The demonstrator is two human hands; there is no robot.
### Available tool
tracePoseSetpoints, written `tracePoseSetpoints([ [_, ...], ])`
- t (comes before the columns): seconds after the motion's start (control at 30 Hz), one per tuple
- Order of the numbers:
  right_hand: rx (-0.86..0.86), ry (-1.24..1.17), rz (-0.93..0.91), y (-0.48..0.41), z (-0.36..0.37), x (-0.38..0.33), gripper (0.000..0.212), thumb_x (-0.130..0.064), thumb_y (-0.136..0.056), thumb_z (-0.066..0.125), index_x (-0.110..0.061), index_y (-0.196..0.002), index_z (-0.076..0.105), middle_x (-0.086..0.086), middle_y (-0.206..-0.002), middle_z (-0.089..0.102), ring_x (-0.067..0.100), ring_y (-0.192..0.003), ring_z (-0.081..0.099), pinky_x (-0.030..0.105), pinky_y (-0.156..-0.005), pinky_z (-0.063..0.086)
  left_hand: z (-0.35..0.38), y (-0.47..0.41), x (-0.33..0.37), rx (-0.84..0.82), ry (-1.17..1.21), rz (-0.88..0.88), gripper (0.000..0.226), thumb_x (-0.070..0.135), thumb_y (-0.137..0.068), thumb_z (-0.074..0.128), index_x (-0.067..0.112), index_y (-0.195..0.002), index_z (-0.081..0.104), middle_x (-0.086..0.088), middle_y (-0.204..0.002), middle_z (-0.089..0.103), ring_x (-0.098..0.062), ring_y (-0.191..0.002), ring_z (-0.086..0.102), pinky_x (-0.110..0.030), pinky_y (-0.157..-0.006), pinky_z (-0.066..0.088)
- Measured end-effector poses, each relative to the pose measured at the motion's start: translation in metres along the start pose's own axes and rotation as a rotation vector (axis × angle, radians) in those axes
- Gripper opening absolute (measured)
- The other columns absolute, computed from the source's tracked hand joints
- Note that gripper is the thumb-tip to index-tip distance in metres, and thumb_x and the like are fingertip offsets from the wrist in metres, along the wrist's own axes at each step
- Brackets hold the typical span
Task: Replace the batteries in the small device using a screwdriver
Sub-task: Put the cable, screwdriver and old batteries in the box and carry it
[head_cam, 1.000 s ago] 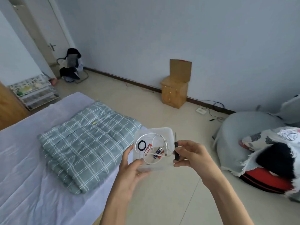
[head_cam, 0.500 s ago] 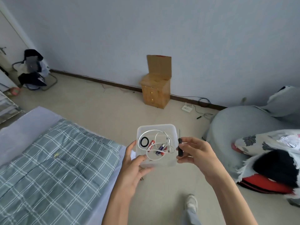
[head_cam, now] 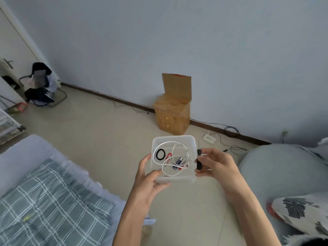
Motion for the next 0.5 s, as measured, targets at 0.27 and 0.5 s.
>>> tracePoseSetpoints([
  [0.27, -0.006, 0.001, 0.064, -0.125, -0.007, -0.005, 0.015, 0.004, -0.1, 0.064, 0.0, -0.114, 0.069, 0.016, -0.078, 0.073, 0.029, -0.067, 0.07, 0.05, -0.078, 0.064, 0.028, -0.111, 0.019, 0.031, -0.006, -0.023, 0.057, 0.001, -0.101, 0.068, 0.042, -0.14, 0.06, -0.002, -0.131, 0.078, -0.033, -0.117, 0.078, -0.059, -0.107, 0.058],
  [0.5, -0.021, 0.04, 0.058, -0.261, 0.018, -0.034, 0.015, 0.003, -0.1, 0.064, 0.0, -0.114, 0.068, 0.018, -0.08, 0.073, 0.027, -0.066, 0.07, 0.048, -0.077, 0.064, 0.041, -0.24, 0.072, 0.019, -0.024, 0.002, 0.059, 0.003, -0.1, 0.072, 0.042, -0.142, 0.058, 0.001, -0.13, 0.079, -0.03, -0.117, 0.078, -0.055, -0.103, 0.061],
])
Point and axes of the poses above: each hand's wrist, its own y-axis away from the middle knuckle, its own z-axis out of the palm, x = y × z, the point moved 6 cm from there along -y, towards the middle knuckle
